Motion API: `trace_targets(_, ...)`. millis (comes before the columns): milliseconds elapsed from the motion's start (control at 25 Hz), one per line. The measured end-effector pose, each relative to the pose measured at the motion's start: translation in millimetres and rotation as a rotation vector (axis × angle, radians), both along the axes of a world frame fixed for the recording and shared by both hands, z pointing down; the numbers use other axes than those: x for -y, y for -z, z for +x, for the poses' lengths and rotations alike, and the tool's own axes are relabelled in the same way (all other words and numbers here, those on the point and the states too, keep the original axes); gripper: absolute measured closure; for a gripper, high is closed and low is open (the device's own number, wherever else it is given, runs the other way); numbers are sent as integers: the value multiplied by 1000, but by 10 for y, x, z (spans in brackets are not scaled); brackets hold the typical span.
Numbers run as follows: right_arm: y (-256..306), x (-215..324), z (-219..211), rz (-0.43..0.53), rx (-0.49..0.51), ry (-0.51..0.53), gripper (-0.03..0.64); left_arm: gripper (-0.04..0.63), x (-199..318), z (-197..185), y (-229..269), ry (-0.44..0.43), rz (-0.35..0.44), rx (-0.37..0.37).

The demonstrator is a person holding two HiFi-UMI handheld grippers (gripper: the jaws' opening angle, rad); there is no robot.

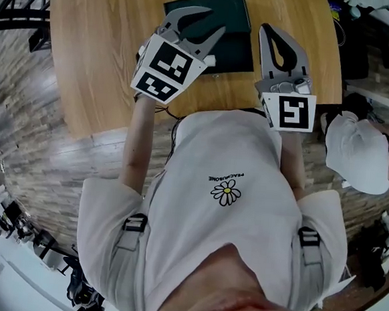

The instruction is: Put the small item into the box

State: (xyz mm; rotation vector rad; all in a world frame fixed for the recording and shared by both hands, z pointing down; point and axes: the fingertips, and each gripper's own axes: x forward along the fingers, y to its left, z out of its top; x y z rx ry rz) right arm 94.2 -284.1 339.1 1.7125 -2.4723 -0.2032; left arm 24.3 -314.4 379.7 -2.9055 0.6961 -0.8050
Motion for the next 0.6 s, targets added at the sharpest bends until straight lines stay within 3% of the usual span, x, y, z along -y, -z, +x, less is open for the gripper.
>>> trace_targets(240,80,59,-155,6,47,46,612,554,159,-462,485,360,221,-271)
trace_targets(320,63,63,-185,9,38,52,612,569,106,-620,583,461,270,-419)
trace_targets(400,34,63,-212,15,17,62,612,577,-5,-730,506,526,266,-513)
trace_targets(600,-28,23,-288,-21,74,86,612,578,-244,-772,297,589,245,-594)
